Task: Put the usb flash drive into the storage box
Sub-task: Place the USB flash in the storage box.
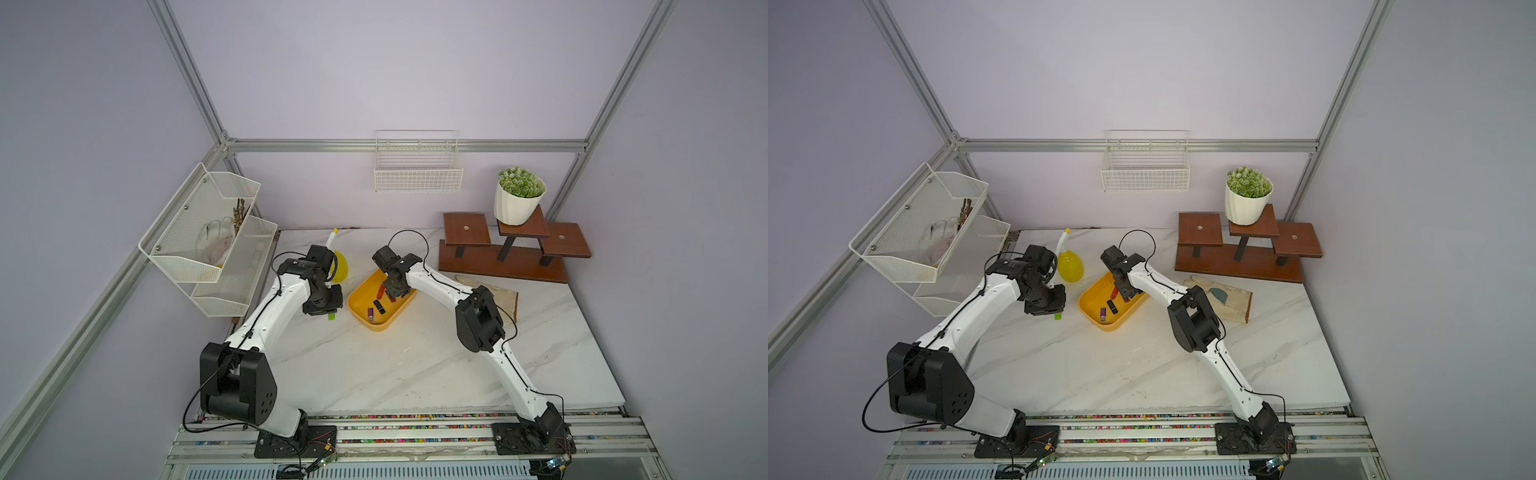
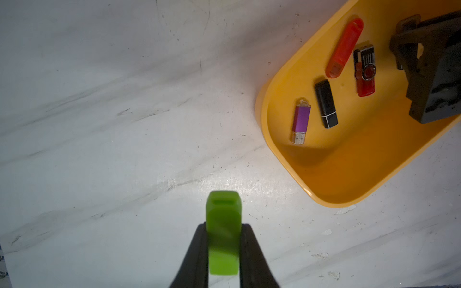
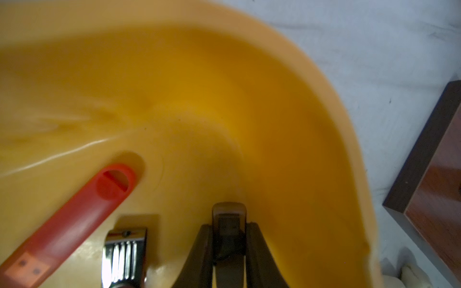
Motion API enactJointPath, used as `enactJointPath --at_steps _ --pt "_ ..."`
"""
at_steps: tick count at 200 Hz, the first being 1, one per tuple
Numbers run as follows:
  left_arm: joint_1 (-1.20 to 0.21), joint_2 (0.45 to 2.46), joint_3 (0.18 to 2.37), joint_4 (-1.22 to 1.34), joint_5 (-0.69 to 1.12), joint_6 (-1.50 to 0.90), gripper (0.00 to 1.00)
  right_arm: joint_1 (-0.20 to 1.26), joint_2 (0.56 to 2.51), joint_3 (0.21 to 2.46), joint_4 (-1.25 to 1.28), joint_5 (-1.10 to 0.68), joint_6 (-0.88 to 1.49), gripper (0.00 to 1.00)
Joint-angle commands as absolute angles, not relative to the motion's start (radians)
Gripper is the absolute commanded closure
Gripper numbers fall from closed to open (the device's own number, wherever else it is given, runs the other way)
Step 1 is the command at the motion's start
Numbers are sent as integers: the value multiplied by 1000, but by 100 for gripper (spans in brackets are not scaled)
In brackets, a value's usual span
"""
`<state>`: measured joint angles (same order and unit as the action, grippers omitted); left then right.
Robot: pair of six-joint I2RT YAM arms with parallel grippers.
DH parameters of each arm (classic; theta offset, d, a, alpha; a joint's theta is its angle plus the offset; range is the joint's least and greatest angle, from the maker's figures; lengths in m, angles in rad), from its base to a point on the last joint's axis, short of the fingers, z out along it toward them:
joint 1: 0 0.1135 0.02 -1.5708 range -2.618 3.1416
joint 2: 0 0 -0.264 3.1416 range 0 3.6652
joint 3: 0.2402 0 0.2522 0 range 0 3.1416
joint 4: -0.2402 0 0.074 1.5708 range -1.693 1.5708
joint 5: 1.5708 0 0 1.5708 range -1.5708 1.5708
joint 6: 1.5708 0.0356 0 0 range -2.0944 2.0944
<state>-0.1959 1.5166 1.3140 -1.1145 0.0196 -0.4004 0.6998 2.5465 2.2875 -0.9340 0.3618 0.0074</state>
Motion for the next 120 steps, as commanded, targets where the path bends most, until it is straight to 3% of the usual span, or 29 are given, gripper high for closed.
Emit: enactJointPath --at_steps 1,26,53,120 --pt "-187 1502 1310 -1098 29 -399 100 693 2556 2301 -927 379 0 84" --pt "-187 1500 1308 -1098 28 -399 100 694 2556 2301 -928 381 3 71" --pt "-188 1499 1308 -1098 29 -399 100 694 2545 2301 -927 380 8 66" --pt "-187 1493 1299 -1087 41 -413 100 695 2473 2301 -914 362 30 65"
